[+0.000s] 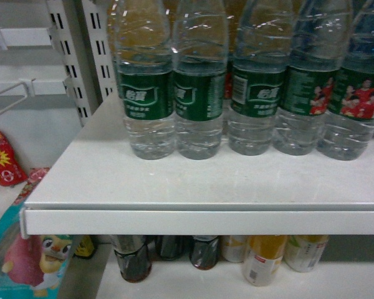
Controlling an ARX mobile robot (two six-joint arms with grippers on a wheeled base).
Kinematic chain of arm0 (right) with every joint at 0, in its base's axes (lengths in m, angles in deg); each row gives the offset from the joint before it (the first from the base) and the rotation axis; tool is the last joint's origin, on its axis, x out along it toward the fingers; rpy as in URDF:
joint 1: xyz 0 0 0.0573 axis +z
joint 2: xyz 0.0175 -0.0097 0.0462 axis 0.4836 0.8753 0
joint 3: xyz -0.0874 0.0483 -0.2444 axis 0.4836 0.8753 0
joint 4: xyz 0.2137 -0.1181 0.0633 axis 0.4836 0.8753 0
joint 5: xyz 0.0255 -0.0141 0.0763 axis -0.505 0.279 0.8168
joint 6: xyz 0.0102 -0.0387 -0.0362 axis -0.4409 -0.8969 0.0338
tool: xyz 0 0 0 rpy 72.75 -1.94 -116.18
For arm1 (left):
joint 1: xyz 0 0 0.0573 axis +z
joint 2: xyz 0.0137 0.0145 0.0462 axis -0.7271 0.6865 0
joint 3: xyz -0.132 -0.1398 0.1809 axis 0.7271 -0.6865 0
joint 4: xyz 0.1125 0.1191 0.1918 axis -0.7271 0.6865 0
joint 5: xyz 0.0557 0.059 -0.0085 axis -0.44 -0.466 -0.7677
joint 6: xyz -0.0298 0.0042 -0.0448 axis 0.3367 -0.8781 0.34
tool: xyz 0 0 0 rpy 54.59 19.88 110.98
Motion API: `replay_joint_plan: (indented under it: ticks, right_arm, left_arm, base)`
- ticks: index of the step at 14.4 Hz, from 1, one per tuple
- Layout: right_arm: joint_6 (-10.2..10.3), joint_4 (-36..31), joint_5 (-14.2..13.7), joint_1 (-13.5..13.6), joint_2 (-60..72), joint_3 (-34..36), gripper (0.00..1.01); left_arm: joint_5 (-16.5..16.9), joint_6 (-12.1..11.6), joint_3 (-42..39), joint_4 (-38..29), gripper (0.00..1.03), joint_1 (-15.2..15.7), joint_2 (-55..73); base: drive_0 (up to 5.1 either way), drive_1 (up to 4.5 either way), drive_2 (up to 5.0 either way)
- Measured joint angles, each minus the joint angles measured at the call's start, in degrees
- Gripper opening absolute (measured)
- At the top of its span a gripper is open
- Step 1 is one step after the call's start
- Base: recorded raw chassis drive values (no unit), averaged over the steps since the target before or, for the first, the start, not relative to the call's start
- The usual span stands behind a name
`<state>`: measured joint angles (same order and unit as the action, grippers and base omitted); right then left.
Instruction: Move water from second to third shelf
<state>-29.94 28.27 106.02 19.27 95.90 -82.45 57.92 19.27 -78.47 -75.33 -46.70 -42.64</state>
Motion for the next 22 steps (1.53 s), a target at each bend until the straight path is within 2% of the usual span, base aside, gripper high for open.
replay_joint_plan:
  ticks: [2, 3, 12, 13, 14, 16, 17, 19, 22]
  right_arm:
    - [0.0, -0.33, 0.85, 0.39, -0.02, 0.0, 0.41]
    - [0.0, 0.2, -0.31, 0.22, -0.04, 0.0, 0.41]
    - [0.0, 0.0, -0.04, 0.26, -0.07, 0.0, 0.41]
    - [0.74, -1.25, -1.07, 0.72, -0.09, 0.26, 0.41]
    - [2.51, -3.52, -6.1, 2.84, -0.09, 0.44, 0.41]
    - [3.93, -3.5, -7.19, 4.52, 0.24, -1.25, 0.41]
    - [3.93, -3.76, -7.37, 6.1, 0.55, -1.66, 0.41]
    - [3.93, -3.63, -7.93, 11.04, 2.05, -1.57, 0.41]
    - [3.91, -8.09, -12.7, 20.09, 8.31, 0.07, 0.41]
  left_arm:
    - [-0.22, 0.0, 0.0, 0.02, 0.98, 0.0, 0.0]
    - [-0.07, 0.0, 0.0, -0.04, 0.98, -0.02, 0.0]
    - [0.02, 0.0, 0.0, -0.09, 0.98, 0.0, 0.0]
    - [0.02, 0.0, 0.0, -0.09, 0.98, 0.0, 0.0]
    - [0.02, 0.0, 0.0, -0.09, 0.98, 0.0, 0.0]
    - [0.02, 0.0, 0.0, -0.09, 0.98, 0.0, 0.0]
    - [0.02, 0.0, 0.0, -0.09, 0.98, 0.0, 0.0]
    - [0.0, 0.0, 0.0, -0.09, 0.98, 0.0, 0.0]
    - [0.02, 0.0, 0.0, -0.09, 0.98, 0.0, 0.0]
  base:
    - [-5.0, 2.37, 2.4]
    - [-5.0, 2.37, 2.4]
    - [-5.0, 2.37, 2.4]
    - [-5.0, 2.37, 2.4]
    - [-5.0, 2.37, 2.4]
    - [-5.0, 2.37, 2.4]
    - [-5.0, 2.37, 2.4]
    - [0.0, 0.0, 0.0]
    - [0.0, 0.0, 0.0]
